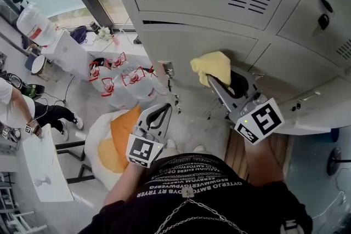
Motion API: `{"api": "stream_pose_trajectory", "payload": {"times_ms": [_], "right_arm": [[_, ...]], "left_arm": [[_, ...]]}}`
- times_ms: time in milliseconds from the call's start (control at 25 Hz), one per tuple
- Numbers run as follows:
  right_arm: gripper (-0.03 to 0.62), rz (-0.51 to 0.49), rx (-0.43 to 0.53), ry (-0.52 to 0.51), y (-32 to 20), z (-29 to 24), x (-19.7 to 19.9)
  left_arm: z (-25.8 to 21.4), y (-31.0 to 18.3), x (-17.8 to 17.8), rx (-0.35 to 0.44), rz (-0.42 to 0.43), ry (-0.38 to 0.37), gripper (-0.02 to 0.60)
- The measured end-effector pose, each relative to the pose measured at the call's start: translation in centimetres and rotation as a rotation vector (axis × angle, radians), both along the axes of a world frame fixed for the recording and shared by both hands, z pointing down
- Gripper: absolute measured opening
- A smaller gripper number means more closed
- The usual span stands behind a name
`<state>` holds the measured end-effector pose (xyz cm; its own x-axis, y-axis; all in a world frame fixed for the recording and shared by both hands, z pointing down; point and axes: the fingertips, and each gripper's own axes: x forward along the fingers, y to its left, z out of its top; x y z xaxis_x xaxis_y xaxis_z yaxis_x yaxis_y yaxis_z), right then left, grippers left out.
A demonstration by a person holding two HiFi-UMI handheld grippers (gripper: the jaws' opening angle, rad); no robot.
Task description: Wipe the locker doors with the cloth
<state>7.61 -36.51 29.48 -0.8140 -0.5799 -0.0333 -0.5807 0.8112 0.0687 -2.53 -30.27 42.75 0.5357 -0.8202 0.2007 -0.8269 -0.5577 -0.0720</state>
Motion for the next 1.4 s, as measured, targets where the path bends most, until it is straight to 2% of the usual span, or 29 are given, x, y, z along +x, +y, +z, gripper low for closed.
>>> {"api": "stream_pose_trajectory", "payload": {"times_ms": [400, 560, 680, 840, 960, 1080, 1400], "right_arm": [[0.109, -0.055, 0.004, 0.029, -2.3, 1.1, -10.2], [0.107, -0.047, 0.013, 0.103, -2.2, 2.4, -12.9], [0.107, -0.016, 0.027, 0.121, -2.3, 2.3, -13.5], [0.107, 0.045, 0.028, 0.132, -2.6, 2.3, -12.4], [0.107, 0.112, 0.024, 0.140, -2.8, 2.3, -10.5], [0.107, 0.179, 0.019, 0.138, -2.9, 2.3, -7.9], [0.107, 0.336, -0.018, 0.143, -2.7, 2.8, 0.6]], "left_arm": [[-0.2, -1.1, -7.0, 0.000, -0.018, 0.019, 0.006], [-0.2, -1.4, -8.1, 0.002, 0.012, 0.038, 0.006], [-0.4, -2.0, -8.4, 0.015, 0.052, 0.044, 0.006], [-0.6, -2.7, -8.0, 0.025, 0.113, 0.046, 0.006], [-0.9, -3.1, -6.7, 0.042, 0.183, 0.050, 0.006], [-0.4, -3.4, -5.1, 0.025, 0.245, 0.057, 0.006], [0.5, -3.6, -1.1, -0.002, 0.296, 0.059, 0.006]]}}
